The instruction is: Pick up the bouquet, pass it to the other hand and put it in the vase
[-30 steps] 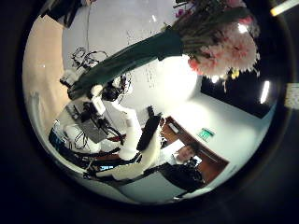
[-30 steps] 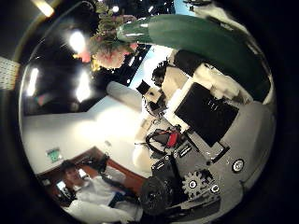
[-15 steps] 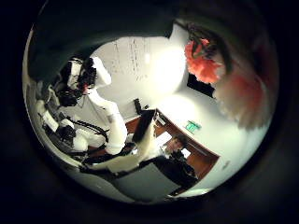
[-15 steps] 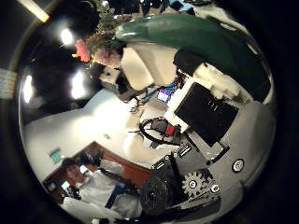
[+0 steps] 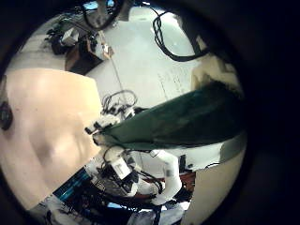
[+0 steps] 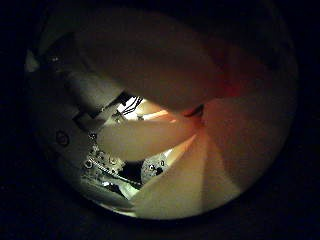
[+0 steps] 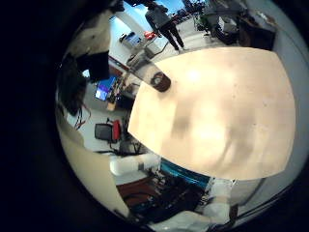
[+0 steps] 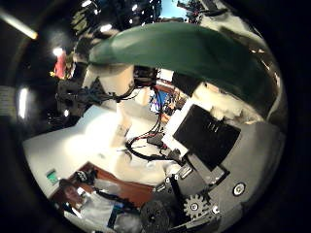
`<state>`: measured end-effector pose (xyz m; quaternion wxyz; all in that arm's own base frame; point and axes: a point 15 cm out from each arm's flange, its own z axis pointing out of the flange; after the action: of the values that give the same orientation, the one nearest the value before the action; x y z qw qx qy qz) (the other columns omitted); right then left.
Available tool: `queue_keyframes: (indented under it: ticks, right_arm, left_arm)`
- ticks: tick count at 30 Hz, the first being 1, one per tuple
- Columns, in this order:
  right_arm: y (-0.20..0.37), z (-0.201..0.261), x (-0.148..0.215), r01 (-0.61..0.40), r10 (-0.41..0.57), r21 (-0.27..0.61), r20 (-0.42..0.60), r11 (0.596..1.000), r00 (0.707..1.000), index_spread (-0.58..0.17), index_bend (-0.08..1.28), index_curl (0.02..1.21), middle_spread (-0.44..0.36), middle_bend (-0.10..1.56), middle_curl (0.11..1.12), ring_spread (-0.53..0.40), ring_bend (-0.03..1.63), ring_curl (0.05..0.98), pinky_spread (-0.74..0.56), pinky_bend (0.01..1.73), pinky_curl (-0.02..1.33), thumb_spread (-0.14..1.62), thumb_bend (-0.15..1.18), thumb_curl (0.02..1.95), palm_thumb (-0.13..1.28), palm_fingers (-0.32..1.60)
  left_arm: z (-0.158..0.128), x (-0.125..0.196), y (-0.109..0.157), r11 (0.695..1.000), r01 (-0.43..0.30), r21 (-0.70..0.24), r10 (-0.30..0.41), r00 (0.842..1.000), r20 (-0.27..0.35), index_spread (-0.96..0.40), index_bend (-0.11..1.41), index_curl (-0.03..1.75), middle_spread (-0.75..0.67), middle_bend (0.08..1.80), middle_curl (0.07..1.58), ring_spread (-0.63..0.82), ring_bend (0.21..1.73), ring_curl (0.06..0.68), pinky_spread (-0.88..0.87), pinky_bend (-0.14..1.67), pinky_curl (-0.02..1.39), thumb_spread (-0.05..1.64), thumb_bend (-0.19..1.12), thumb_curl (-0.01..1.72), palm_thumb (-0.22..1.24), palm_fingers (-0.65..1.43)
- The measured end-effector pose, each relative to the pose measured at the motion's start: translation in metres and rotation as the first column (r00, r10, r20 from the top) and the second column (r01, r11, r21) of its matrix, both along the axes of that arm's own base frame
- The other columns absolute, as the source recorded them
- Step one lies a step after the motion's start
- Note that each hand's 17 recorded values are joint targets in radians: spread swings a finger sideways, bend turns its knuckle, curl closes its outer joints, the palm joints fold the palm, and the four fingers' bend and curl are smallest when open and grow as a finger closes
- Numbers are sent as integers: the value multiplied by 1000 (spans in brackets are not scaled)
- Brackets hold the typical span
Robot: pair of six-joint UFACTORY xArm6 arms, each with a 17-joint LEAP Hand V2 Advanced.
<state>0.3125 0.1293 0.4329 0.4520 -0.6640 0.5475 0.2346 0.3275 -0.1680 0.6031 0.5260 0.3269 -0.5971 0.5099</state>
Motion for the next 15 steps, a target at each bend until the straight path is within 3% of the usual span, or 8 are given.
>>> queue_keyframes:
  ticks: [1,2,6,9,12,15]
  right_arm:
    - [-1,-1,0,2,-2,1,-3,1000,1000,-312,704,761,-161,1123,636,-232,1373,599,-417,1226,716,962,-59,780,748,743]
    - [0,-1,0,2,-2,4,-6,1000,1000,-335,552,714,-173,1024,606,-247,1346,583,-449,1269,707,976,-53,741,714,552]
    - [-5,-2,2,17,-17,4,-6,1000,1000,-393,426,607,-146,818,528,-202,1203,520,-272,1139,687,1002,-39,663,664,129]
    - [-5,1,3,20,-20,16,-4,1000,1000,-421,378,527,-101,682,462,-105,1069,440,-47,1072,631,1017,-33,612,644,37]
    - [-7,0,7,26,-26,32,-4,999,1000,-430,372,505,-84,636,437,-48,1007,407,79,1039,605,1025,-30,590,638,21]
    - [-9,0,8,35,-34,32,-2,999,999,-436,330,462,-56,557,400,43,909,352,257,968,550,1036,-29,554,626,-20]
  left_arm:
    - [2,3,6,1000,-20,-2,20,1000,10,-487,746,700,-407,1101,828,-395,1453,531,-398,1480,520,1049,172,585,933,1157]
    - [5,6,12,999,-42,-1,42,999,23,-503,769,725,-418,1118,841,-397,1467,539,-403,1493,531,1051,173,597,943,1140]
    - [30,24,39,988,-156,12,154,981,115,-561,815,811,-449,1160,881,-398,1512,561,-414,1531,569,1060,156,633,952,1087]
    - [48,40,68,967,-255,21,248,953,177,-593,820,865,-464,1174,902,-396,1529,570,-419,1549,592,1065,142,656,956,1066]
    - [67,52,98,938,-346,24,330,914,237,-618,817,913,-474,1179,917,-395,1538,574,-421,1554,610,1069,131,679,964,1055]
    - [69,67,119,921,-388,31,369,896,248,-637,805,957,-483,1179,930,-393,1543,576,-423,1552,625,1072,119,699,969,1048]
